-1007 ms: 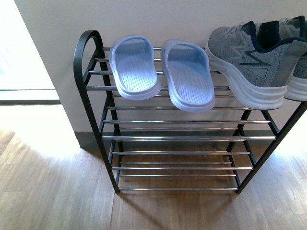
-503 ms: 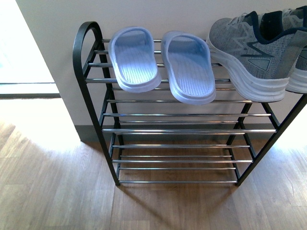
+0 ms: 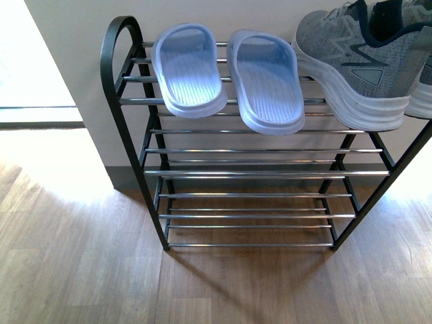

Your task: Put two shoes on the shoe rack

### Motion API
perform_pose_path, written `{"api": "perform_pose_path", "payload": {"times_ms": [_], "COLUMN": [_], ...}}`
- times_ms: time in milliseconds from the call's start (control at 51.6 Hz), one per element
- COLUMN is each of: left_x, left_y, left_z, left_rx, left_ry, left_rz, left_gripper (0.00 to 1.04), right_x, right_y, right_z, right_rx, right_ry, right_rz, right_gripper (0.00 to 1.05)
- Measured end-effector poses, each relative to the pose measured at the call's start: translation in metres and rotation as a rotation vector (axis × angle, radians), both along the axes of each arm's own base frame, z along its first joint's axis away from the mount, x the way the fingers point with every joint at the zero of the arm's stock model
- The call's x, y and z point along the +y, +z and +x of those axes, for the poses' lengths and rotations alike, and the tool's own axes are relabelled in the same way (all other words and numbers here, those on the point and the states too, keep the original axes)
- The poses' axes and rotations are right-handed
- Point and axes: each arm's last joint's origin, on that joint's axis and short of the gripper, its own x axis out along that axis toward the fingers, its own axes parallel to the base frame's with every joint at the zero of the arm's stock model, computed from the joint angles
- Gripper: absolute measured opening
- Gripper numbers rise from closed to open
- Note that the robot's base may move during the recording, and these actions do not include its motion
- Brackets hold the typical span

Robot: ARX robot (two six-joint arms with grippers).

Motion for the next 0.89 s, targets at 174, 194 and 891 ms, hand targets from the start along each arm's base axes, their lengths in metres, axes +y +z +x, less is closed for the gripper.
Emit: {"api": "perform_pose_path", "payload": {"times_ms": [174, 194, 891], "left_x": [0.000, 0.000, 0.000], "left_y": [0.001, 0.001, -0.004], "left_z": [-0.005, -0.006, -0.025], "left_rx": [-0.006, -0.006, 0.029], "left_ry": [0.000, 0.000, 0.000], "left_rz": [0.000, 0.000, 0.000], "left_gripper": [0.01, 0.01, 0.01], "right_x": [0.000, 0.000, 0.000], "right_y": [0.000, 0.000, 0.000], "right_z": [0.000, 0.000, 0.000], "right_rx": [0.000, 0.000, 0.000], "right_ry": [0.000, 0.000, 0.000], "right_rz": [0.000, 0.000, 0.000], "right_gripper": [0.96, 0.96, 0.96]}}
